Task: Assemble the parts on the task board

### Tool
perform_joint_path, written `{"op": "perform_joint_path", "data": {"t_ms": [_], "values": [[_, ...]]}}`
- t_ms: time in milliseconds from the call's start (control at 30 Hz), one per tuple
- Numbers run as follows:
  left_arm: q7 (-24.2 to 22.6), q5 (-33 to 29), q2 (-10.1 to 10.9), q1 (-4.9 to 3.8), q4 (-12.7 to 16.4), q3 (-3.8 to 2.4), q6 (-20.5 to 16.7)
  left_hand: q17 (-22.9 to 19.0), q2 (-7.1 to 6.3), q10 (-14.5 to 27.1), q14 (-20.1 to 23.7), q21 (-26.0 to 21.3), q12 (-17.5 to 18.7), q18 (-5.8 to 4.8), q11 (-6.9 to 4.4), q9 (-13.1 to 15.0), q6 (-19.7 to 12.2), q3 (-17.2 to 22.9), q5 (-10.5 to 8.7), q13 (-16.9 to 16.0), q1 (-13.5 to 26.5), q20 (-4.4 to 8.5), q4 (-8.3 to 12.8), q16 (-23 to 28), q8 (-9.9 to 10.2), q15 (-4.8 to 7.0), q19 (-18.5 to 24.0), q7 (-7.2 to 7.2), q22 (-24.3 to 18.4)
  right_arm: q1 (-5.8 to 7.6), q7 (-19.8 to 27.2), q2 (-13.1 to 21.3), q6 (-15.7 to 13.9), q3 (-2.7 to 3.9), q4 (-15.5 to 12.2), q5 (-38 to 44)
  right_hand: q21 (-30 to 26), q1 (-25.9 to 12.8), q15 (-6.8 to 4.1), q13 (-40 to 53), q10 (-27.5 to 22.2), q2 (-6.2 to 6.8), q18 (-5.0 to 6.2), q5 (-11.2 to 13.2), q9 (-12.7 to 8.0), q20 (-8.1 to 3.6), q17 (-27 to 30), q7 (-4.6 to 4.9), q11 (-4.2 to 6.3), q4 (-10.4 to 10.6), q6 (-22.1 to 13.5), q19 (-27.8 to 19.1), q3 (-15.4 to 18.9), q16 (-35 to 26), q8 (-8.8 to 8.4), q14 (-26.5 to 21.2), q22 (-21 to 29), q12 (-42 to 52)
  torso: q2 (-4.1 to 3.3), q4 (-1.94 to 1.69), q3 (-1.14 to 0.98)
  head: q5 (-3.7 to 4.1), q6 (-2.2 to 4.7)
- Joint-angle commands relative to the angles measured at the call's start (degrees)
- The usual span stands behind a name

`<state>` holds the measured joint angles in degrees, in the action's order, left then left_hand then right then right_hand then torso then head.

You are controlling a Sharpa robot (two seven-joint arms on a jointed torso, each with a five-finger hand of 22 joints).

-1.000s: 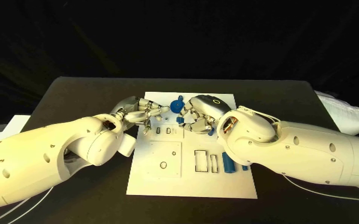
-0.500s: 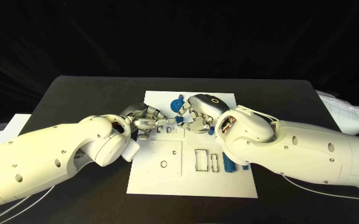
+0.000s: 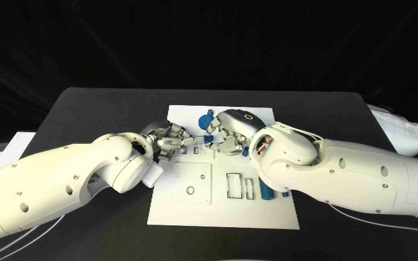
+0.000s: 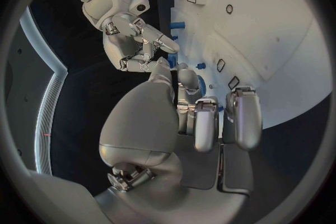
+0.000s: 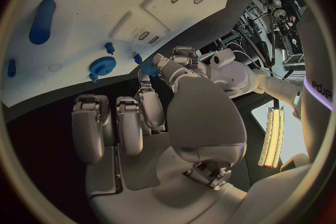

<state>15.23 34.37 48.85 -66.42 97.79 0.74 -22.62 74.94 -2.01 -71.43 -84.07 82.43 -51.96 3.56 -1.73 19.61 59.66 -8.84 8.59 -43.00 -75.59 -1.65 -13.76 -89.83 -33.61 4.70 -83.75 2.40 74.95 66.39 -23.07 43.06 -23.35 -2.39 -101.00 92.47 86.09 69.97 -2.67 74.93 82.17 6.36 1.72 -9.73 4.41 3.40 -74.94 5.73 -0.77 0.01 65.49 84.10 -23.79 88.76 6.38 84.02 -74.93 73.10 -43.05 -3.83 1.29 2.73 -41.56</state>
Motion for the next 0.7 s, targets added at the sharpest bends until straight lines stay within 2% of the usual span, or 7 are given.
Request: {"op": "perform_joint_path", "data": {"t_ms": [33,300,500,700], "values": [[0.29,-0.02,-0.15,-0.03,0.09,-0.03,-0.93,15.06,0.12,-0.62,-5.93,0.34,-0.75,-0.77,-0.14,0.15,0.02,-0.11,0.22,-0.73,0.59,0.31,-0.55,-0.17,-0.44,0.38,-0.80,-0.45,1.45,0.01,-0.33,-0.14,1.20,0.02,-0.12,1.32,0.27,0.32,-0.34,3.79,0.49,0.23,0.03,0.09,0.09,-0.27,-13.45,-0.14,-0.08,-0.08,0.35,2.32,0.16,0.35,-0.02,5.62,-7.21,0.19,-0.01,-0.04,0.00,0.01,-0.12],[0.67,-0.13,-0.23,-0.03,0.06,-0.03,-0.93,15.06,0.55,-1.30,-5.93,0.86,-1.98,-0.91,-0.40,0.45,-0.01,0.05,1.11,-2.24,0.30,0.49,-0.91,-0.17,-1.12,0.58,-1.08,-0.76,2.34,0.01,-0.19,-0.22,0.81,0.01,-0.27,1.75,0.28,0.39,-0.37,3.99,0.62,0.22,0.03,-0.07,0.10,-0.29,-13.49,-0.16,-0.06,-0.13,0.41,2.33,0.17,0.37,0.00,5.63,-7.23,0.48,0.00,-0.02,-0.01,0.03,-0.30],[0.99,-0.14,-0.27,-0.04,-0.02,-0.03,-0.67,15.06,1.17,-1.50,-5.93,1.09,-2.45,-0.96,-0.77,0.61,-0.27,1.60,1.39,-3.05,-2.57,0.78,0.24,-0.17,-1.54,0.89,-1.14,-1.15,2.74,0.01,0.19,-0.14,-0.92,0.01,-0.40,2.04,0.26,0.65,-0.49,4.36,0.87,0.03,0.03,-2.12,0.14,-0.41,-13.64,-0.29,0.07,-0.28,0.74,2.33,0.14,0.45,0.07,5.66,-7.22,0.95,0.00,-0.02,-0.04,0.01,-0.50],[1.15,-0.14,-0.24,-0.04,-0.11,-0.03,-0.49,15.06,0.95,-1.51,-5.93,1.20,-2.44,-1.00,-0.98,0.56,-0.43,3.03,1.39,-3.40,-5.27,0.99,1.56,-0.17,-1.65,1.08,-1.14,-1.36,2.97,0.01,0.35,-0.05,-1.44,0.01,-0.53,2.15,0.28,0.67,-0.50,4.61,1.03,0.02,0.02,-2.41,0.15,-0.43,-13.78,-0.31,0.09,-0.30,0.80,2.34,0.16,0.53,0.09,5.69,-7.26,1.30,0.02,-0.07,-0.01,-0.01,-0.62]]}}
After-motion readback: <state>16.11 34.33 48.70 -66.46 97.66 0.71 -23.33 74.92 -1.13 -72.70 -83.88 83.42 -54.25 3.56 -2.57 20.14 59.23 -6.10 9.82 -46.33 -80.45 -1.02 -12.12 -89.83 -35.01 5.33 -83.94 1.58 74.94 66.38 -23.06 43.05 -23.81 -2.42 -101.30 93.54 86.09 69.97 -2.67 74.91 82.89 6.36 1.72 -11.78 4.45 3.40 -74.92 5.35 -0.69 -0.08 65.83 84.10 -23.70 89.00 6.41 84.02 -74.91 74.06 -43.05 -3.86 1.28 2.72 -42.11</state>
